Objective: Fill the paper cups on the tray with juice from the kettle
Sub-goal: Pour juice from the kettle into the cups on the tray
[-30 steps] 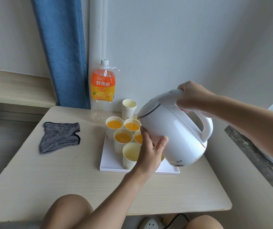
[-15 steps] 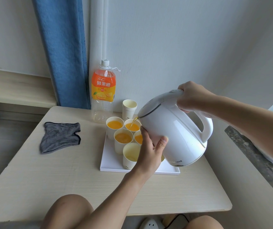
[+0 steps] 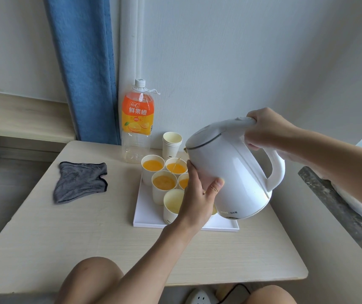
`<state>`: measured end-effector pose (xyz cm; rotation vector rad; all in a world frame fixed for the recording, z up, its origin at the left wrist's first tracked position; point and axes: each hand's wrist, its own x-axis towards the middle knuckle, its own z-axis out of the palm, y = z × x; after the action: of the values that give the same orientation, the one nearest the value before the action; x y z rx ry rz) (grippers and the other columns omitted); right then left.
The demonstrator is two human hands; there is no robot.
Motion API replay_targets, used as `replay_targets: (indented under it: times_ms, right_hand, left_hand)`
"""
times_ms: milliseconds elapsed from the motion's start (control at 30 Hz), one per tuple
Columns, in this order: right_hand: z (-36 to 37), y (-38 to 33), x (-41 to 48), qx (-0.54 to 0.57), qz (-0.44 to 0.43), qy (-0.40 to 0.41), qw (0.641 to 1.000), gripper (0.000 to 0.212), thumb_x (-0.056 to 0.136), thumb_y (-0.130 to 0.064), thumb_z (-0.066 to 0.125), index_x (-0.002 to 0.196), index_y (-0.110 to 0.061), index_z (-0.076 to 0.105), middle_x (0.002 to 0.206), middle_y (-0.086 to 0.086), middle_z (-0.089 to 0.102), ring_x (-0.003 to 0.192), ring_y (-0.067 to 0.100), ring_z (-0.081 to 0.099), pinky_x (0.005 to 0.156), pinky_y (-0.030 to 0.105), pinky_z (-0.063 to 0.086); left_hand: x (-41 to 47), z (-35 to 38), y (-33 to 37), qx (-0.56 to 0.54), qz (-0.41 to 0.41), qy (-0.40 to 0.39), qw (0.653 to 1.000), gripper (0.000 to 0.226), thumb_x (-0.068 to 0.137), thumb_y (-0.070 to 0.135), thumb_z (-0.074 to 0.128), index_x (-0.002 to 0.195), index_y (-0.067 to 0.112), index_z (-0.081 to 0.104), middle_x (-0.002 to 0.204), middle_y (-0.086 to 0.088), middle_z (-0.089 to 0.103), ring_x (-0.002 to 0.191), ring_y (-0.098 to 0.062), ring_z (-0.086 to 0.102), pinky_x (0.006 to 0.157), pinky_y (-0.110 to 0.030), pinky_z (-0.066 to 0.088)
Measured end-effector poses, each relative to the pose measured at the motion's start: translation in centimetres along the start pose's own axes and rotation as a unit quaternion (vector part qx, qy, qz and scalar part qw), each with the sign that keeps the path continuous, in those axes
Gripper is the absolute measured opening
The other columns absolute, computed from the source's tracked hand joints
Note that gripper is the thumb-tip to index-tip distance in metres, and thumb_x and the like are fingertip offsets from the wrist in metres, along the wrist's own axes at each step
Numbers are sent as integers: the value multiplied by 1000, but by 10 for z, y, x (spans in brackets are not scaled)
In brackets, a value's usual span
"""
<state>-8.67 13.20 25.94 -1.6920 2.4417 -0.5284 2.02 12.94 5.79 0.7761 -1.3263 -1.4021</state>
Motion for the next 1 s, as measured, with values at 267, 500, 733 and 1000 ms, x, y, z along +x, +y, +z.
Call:
replay_targets:
  times_ms: [267,500,733,1000]
  right_hand:
    - [-9,17,-16,34,9,-4,999,22,59,12,45,64,-10,48,62,7,41,60,23,34,53,26,24]
    - [-10,31,-42,33,27,-29,999,22,56,12,46,64,-8,50,62,6,40,62,23,35,54,26,23]
    - [-2,33,-54,30,11,-52,998,23,53,11,42,64,-8,48,60,6,39,63,22,34,54,29,23]
    - [6,21,-54,-6,3,-79,997,23,55,9,45,69,-7,52,63,7,44,64,24,38,54,28,28]
  left_hand:
    - [-25,7,8,-8,8,-3,1000,83,92,34,72,157,25,22,146,9,54,131,-9,58,112,-49,48]
    - [-55,12,9,-41,-28,-28,998,69,92,20,78,146,26,36,120,34,64,120,1,63,105,-44,55]
    - [-68,9,10,-50,-93,-16,994,58,85,30,85,130,28,48,101,39,66,115,-16,70,91,-32,56]
    - [-72,1,8,-50,-122,-6,991,57,86,28,82,132,20,49,117,19,71,111,-9,71,88,-31,60]
